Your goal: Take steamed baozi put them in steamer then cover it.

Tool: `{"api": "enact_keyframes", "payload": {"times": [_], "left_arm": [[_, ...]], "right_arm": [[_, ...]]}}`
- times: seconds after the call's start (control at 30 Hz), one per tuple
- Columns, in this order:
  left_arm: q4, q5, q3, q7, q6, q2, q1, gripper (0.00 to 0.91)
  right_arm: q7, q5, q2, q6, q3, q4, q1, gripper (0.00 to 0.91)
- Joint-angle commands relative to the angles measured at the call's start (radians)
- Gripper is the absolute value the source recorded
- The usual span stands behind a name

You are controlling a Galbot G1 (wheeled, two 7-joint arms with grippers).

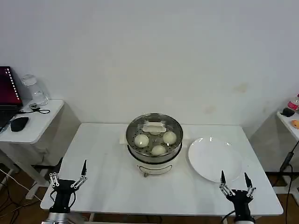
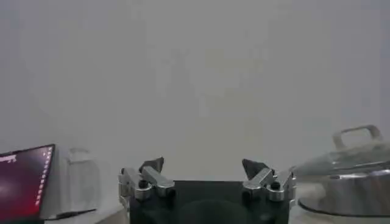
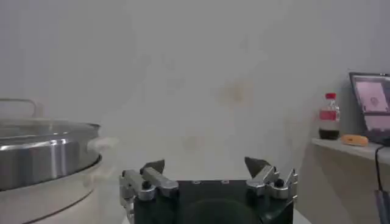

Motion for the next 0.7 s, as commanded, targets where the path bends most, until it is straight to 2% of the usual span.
{"api": "enact_keyframes", "payload": {"times": [0.03,0.7], "left_arm": [[-0.009,0.004,0.006,-0.009,-0.001,-0.004,0.006,0.907],[-0.015,0.015,0.013,-0.014,0.015,0.002,0.005,0.907]], "right_arm": [[0.001,-0.004,0.001,0.003,0.001,0.002,-0.004,0.907],[0.006,-0.009,-0.004,-0.021,0.001,-0.011,0.010,0.907]]}}
